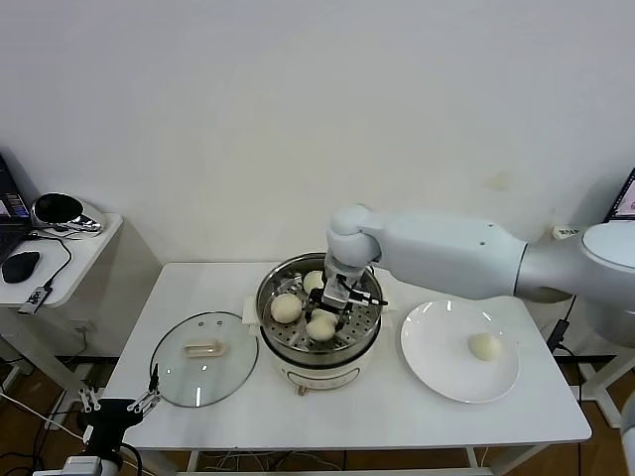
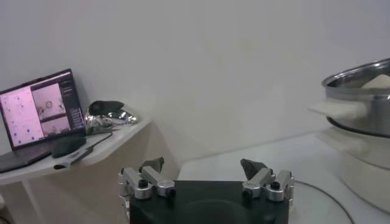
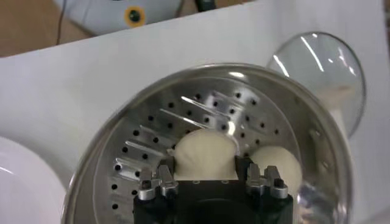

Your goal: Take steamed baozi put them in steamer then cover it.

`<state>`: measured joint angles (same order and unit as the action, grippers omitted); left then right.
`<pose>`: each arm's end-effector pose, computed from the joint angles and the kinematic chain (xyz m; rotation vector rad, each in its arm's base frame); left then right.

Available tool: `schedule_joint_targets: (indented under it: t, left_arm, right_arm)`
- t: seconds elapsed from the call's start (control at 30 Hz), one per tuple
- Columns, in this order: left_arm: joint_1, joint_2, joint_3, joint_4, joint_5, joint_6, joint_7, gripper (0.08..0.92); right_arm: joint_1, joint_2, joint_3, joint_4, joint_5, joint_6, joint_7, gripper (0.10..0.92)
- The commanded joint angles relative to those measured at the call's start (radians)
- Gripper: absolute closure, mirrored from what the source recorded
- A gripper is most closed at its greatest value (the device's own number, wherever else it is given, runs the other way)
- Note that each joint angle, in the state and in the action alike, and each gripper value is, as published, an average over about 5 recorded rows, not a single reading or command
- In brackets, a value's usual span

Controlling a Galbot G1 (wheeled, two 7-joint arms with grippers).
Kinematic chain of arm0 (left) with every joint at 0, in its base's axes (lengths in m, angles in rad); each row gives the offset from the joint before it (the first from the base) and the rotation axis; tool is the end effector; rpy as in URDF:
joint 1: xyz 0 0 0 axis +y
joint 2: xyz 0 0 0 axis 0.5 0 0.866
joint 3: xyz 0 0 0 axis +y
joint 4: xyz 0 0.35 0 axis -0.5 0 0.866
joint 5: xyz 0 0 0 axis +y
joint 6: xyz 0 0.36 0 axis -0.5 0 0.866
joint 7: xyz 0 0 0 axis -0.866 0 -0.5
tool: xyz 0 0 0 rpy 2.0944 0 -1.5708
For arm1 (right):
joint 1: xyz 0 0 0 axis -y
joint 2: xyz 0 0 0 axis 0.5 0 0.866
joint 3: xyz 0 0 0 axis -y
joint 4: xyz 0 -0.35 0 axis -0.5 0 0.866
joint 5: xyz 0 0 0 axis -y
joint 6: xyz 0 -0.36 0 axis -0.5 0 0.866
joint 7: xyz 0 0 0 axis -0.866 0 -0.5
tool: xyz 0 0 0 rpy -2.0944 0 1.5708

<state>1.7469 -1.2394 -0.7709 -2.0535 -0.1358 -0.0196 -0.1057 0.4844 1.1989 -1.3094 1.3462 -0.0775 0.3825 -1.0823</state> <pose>0.1415 0.1333 -0.3120 0.2000 -2.9688 -0.4248 0.5200 0.1595 -0.1114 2.1862 -0.4348 2.2069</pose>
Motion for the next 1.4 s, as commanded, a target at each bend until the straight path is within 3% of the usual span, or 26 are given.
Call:
schedule_joint_targets:
  t: [0.03, 0.2, 0.43, 0.57, 0.7, 0.93, 1.07, 1.4]
  left_arm:
    - [0.000, -0.002, 0.002, 0.002, 0.000, -0.001, 0.000, 0.177]
    - [-0.001, -0.003, 0.003, 0.004, 0.000, -0.002, 0.000, 0.177]
    - [-0.001, -0.001, 0.002, 0.003, -0.001, -0.002, 0.000, 0.177]
    - [0.000, 0.004, -0.001, -0.001, -0.003, -0.001, 0.001, 0.177]
    - [0.001, 0.010, -0.002, -0.004, -0.006, -0.001, 0.002, 0.177]
    - [-0.010, 0.028, 0.008, -0.005, -0.011, 0.000, 0.004, 0.177]
    - [-0.016, 0.040, 0.021, -0.002, -0.011, 0.001, 0.004, 0.177]
    - [-0.019, 0.055, 0.034, 0.003, -0.008, 0.001, 0.004, 0.177]
  right_arm:
    - [-0.019, 0.016, -0.012, 0.004, -0.036, 0.059, 0.004, 0.418]
    - [-0.012, 0.013, -0.018, 0.019, -0.017, 0.053, 0.001, 0.393]
    - [0.032, -0.010, 0.000, 0.028, 0.013, 0.048, 0.016, 0.230]
    - [0.098, -0.069, 0.030, 0.061, 0.056, 0.007, 0.015, 0.205]
    - [0.166, -0.182, 0.038, 0.113, 0.122, -0.154, -0.024, 0.203]
    - [0.223, -0.447, 0.008, 0.255, 0.187, -0.626, -0.011, 0.203]
    - [0.187, -0.626, 0.023, 0.305, 0.179, -0.746, -0.006, 0.203]
    - [-0.155, -0.849, 0.282, 0.239, -0.010, -0.658, -0.024, 0.203]
